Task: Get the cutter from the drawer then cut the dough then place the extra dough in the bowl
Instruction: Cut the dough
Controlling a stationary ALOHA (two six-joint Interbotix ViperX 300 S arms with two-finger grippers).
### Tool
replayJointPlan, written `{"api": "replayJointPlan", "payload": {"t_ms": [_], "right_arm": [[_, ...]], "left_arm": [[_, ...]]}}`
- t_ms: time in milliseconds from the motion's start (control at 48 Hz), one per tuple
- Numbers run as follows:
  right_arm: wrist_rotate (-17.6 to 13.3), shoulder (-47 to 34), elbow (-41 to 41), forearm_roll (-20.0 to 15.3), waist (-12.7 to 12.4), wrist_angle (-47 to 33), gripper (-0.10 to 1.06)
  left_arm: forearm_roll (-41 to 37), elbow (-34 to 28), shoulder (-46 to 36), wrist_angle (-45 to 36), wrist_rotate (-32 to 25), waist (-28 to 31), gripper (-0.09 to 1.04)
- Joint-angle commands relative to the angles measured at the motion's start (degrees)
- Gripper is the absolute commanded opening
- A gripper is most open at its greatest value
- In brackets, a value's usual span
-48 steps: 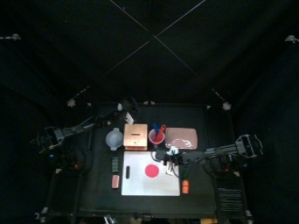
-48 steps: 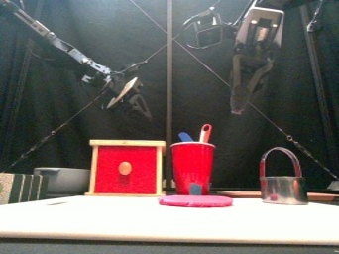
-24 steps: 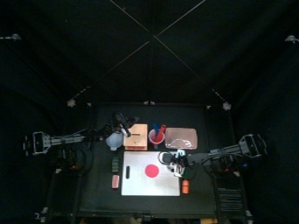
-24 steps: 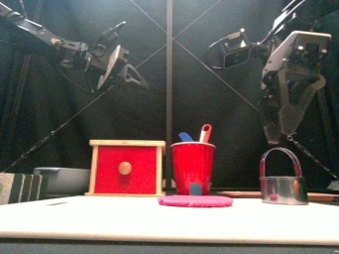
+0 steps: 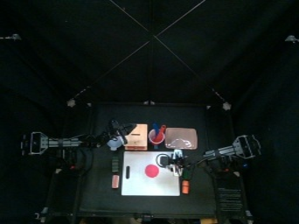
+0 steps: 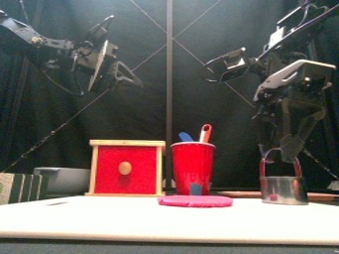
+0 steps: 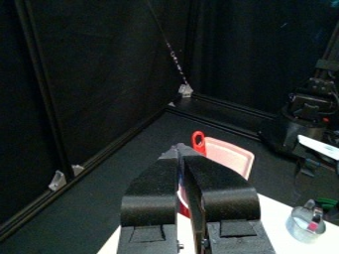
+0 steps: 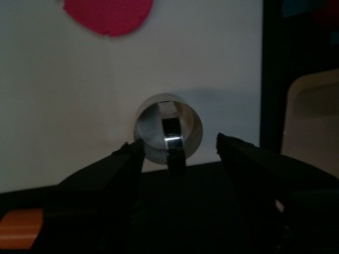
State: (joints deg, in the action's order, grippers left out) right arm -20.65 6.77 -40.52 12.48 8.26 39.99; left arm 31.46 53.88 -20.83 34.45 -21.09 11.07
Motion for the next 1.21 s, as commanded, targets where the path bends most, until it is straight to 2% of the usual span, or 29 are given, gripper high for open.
{"api": "replayJointPlan", "payload": {"t_ms": [21,188,354,542,729,958,1208], "right_arm": [[0.1,0.5,0.8,-0.2,-0.1,-0.2,0.73],[0.0,0.5,1.8,-1.4,0.4,1.7,0.54],[-0.2,0.4,5.7,-3.1,0.5,4.0,0.45],[-1.2,-2.6,15.2,-3.8,0.6,5.1,0.45],[-1.1,-10.0,23.2,-6.9,0.1,6.8,0.45],[-0.4,-17.0,29.0,-6.0,0.0,9.5,0.45],[-0.2,-19.2,31.5,-4.9,0.0,9.8,0.45]], "left_arm": [[0.9,-0.5,-0.6,0.5,0.1,-1.3,0.41],[3.7,1.2,-0.6,0.6,0.1,-5.0,0.41],[6.9,2.5,-0.6,0.6,0.1,-8.6,0.40],[10.4,3.9,-0.6,0.6,0.0,-11.2,0.40],[11.4,7.4,-1.1,0.2,0.0,-11.6,0.40],[11.4,9.6,-3.6,0.2,0.2,-11.8,0.39],[11.7,10.8,-4.2,0.1,0.3,-12.3,0.39]]}}
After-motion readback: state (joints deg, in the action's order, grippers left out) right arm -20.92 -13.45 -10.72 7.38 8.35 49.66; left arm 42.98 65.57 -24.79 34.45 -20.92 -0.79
